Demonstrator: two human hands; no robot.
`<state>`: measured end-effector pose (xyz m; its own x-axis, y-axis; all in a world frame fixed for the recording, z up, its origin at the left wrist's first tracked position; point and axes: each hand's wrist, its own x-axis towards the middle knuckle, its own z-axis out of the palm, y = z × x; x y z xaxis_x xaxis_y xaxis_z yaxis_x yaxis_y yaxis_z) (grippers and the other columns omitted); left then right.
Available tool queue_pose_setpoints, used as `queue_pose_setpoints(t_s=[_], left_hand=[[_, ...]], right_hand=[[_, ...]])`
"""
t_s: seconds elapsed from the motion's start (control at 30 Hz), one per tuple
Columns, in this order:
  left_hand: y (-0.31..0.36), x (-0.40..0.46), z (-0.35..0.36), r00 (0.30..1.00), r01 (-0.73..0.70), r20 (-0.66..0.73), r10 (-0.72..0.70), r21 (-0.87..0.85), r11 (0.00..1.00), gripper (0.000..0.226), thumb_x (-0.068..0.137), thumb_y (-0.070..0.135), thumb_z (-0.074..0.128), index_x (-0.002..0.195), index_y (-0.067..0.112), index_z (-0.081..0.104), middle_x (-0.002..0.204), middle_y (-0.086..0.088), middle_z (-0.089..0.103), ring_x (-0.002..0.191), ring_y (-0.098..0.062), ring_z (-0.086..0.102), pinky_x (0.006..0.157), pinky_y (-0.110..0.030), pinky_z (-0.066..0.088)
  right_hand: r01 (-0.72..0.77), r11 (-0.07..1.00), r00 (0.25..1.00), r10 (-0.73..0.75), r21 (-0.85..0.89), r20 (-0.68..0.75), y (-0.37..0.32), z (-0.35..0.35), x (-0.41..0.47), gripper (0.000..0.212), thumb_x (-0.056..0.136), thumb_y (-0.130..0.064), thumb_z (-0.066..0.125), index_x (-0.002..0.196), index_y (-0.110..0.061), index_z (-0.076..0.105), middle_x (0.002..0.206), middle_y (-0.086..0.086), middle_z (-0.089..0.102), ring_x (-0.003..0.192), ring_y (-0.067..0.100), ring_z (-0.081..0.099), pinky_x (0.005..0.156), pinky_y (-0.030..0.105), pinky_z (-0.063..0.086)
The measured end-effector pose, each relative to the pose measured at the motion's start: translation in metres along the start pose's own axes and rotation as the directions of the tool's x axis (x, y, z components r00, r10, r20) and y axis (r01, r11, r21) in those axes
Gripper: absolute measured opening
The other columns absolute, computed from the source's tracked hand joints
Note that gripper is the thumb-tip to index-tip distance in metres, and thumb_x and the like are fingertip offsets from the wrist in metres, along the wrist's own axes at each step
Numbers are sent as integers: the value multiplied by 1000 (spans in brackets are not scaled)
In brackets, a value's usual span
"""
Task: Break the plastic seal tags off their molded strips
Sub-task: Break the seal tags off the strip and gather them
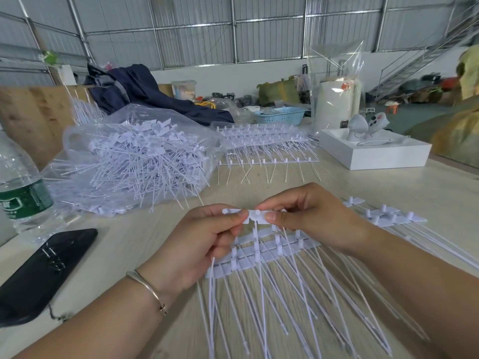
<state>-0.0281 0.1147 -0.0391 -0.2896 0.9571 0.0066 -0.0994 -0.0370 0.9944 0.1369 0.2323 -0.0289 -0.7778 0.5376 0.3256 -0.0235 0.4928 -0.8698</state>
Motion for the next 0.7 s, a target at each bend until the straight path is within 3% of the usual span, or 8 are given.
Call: queue_pose_setpoints(t_s=[0.07,0.13,0.3,0.4,0.53,0.63,0.7], left_hand=[[3,0,-1,1000,19,4,-19,43,999,13,70,17,73,75,8,65,54,2,44,38,-5,22,34,-13,19],[7,-1,-1,998,62,23,-65,85,994,12,65,16,74,64,12,62,52,2,41,39,-6,21,35,-13,16],[14,-1,-9,965,218,109,-237,162,962,28,63,15,63,52,20,38,48,6,27,37,-5,15,34,-14,11],[15,2,-20,956,268,133,-262,-31,963,29,66,10,66,55,20,41,50,8,27,37,-3,17,36,-15,9],[8,4,-12,980,163,146,-134,-209,964,44,64,-7,75,67,19,39,56,5,24,42,-4,22,38,-14,17],[1,3,2,987,156,74,-144,-196,968,26,70,14,73,71,13,47,57,-1,41,43,-6,29,35,-14,24],[-2,3,6,986,169,24,-168,-188,967,27,76,31,69,77,11,51,60,-4,49,44,-7,29,35,-15,23]], right_hand=[[-10,1000,1000,10,-6,14,0,-2,0,17,83,-5,71,92,-19,77,77,-1,74,72,16,60,71,24,48],[-31,999,998,32,-18,61,0,-5,1,16,82,-4,71,91,-17,77,84,-1,77,78,8,67,75,19,51],[-25,996,965,46,-87,259,-5,-11,-2,16,84,-1,69,94,-12,77,78,-9,74,73,-3,64,70,11,46],[3,999,979,7,-52,204,-7,-15,-1,14,85,-2,68,92,-10,78,77,-7,72,70,1,61,69,12,45],[3,1000,995,-6,30,100,-9,-13,1,22,73,-7,61,92,-7,72,69,-2,58,68,12,53,66,19,43],[45,997,999,-43,-58,27,-10,-4,0,16,73,-3,59,86,-10,65,75,8,56,69,30,49,64,37,41],[100,978,995,-102,-181,-1,-10,0,-2,22,78,7,59,88,-12,63,80,4,58,74,32,54,63,33,43]])
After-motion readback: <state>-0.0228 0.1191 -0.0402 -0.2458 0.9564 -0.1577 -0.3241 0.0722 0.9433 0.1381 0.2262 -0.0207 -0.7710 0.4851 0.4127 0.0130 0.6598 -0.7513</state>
